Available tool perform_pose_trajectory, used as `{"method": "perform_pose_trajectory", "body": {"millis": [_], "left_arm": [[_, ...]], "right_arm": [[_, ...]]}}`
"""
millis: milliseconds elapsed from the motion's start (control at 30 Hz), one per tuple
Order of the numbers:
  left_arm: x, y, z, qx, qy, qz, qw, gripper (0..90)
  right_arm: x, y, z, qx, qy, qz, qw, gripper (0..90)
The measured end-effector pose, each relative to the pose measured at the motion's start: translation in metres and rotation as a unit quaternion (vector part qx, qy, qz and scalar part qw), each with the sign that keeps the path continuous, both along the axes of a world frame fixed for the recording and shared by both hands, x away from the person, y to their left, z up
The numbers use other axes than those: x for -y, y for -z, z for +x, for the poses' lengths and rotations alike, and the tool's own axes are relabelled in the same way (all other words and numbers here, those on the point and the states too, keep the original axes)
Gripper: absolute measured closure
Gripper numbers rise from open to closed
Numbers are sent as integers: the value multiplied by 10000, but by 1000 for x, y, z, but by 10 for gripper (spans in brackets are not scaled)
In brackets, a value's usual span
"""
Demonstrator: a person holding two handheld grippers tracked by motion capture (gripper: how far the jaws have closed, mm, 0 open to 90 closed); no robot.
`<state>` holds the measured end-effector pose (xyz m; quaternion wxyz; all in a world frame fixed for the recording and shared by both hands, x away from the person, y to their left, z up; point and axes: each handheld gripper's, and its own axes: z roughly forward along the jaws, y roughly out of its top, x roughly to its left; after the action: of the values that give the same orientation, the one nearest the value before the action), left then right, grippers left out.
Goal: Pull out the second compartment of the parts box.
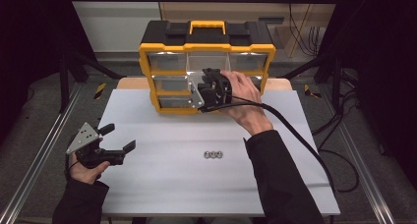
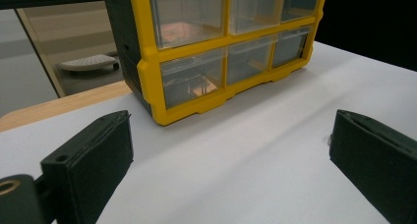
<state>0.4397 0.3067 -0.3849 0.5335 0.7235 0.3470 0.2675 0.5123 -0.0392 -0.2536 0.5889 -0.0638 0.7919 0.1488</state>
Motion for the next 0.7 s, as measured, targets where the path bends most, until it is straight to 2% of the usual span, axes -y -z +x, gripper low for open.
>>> {"method": "perform_pose_trajectory", "body": {"millis": [367,433,467,500,567,600,633,667,700], "left_arm": [[1,0,-1,5,20,8,10000,21],[1,0,0,0,16,6,10000,21],[1,0,0,0,16,6,10000,21],[1,0,0,-7,17,7,10000,21],[1,0,0,-7,20,7,10000,21],[1,0,0,-7,20,7,10000,21],[1,0,0,-6,18,7,10000,21],[1,0,0,-11,20,7,10000,21],[1,0,0,-13,17,3,10000,21]], "right_arm": [[0,1,-4,-139,9,92,9999,744],[1,0,-4,-279,66,304,9991,723],[1,0,-4,-279,66,304,9991,723],[3,-1,-4,-418,101,526,9977,701],[5,-2,-4,-613,173,772,9950,665],[5,-2,-4,-613,173,772,9950,665],[6,-3,-4,-682,191,913,9933,649],[10,-4,-4,-821,167,1178,9895,609],[12,-5,-4,-899,211,1330,9868,593]]}}
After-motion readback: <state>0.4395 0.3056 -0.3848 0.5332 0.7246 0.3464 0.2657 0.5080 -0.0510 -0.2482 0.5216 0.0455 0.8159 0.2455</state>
